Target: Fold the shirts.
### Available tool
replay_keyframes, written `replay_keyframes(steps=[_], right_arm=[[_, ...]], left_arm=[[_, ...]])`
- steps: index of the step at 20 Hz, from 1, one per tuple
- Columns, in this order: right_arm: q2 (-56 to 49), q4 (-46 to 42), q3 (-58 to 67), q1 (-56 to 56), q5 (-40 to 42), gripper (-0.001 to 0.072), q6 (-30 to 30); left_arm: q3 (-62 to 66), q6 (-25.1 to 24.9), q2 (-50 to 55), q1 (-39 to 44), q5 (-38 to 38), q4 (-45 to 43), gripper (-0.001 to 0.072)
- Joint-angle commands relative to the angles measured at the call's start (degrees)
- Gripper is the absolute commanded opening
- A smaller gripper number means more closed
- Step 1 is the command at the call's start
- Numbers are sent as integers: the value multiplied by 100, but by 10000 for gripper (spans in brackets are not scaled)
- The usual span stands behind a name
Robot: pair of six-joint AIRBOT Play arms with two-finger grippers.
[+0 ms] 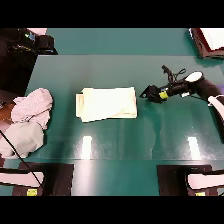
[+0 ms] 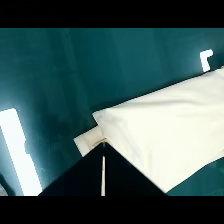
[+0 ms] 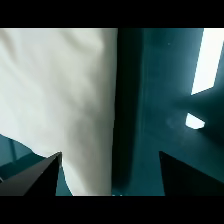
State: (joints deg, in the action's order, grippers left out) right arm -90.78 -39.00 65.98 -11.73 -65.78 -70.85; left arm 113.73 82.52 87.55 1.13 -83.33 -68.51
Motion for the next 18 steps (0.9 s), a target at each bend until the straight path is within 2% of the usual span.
replay_keyframes(steps=[1,8,9,10,11,12,13,18], right_arm=[[-514,907,-85,-118,-131,704,361],[-1392,951,940,-1049,-538,691,387],[-1438,951,1003,-1132,-503,615,387],[-1447,942,1045,-1187,-461,447,396],[-1443,946,1073,-1209,-428,319,455],[-1443,946,1130,-1209,-439,128,562],[-1440,944,1191,-1198,-448,18,623],[-765,881,1108,-616,-142,15,621]], left_arm=[[0,0,-4,2,7,20,24],[0,-2,-4,2,-33,17,24],[0,-2,-4,2,-48,17,24],[0,0,-4,2,-72,17,24],[0,0,-4,2,-85,17,24],[0,2,-4,2,-94,22,24],[0,2,-4,2,-105,42,24],[0,2,-4,376,-116,162,24]])
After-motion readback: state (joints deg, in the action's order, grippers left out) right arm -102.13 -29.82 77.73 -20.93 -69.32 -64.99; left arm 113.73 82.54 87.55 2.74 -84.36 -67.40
